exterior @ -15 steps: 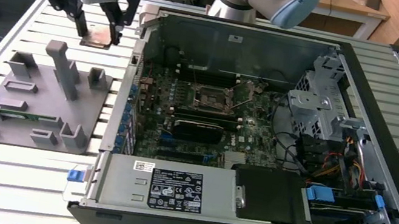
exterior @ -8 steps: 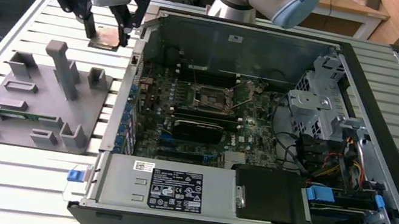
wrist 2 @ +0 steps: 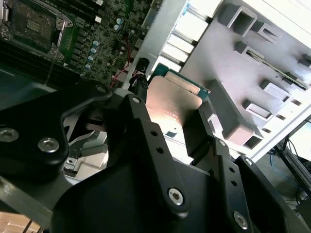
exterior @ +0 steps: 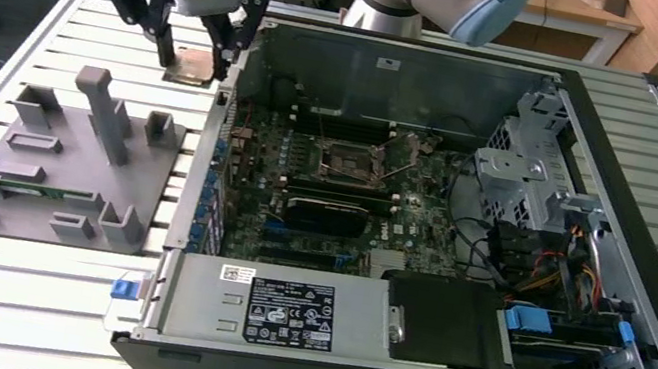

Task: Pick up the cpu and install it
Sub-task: 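Pick up the cpu and move it towards the insertion slot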

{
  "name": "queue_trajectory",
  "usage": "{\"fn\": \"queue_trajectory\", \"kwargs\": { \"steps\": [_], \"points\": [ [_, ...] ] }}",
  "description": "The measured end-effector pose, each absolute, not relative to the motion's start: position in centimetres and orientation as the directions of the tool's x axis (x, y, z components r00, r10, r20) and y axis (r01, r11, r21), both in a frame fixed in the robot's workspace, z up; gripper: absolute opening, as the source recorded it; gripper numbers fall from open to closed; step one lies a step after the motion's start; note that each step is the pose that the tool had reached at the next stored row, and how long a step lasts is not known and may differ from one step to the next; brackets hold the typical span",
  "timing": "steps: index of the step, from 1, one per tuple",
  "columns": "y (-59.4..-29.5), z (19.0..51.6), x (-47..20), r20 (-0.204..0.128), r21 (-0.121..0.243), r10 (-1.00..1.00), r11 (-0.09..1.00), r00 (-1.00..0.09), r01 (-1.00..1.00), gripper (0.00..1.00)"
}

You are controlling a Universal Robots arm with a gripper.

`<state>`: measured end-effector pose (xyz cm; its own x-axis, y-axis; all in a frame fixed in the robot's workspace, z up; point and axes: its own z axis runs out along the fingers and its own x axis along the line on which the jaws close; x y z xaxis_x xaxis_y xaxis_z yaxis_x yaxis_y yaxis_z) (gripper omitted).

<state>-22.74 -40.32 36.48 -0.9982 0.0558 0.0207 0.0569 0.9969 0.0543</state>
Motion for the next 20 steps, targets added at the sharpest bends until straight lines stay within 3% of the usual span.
{"fn": "queue_trajectory", "kwargs": {
  "steps": [20],
  "points": [
    [-40.3,36.2,-19.4,0.021,0.055,0.059,0.997,-0.998,0.06,0.54]
  ]
}}
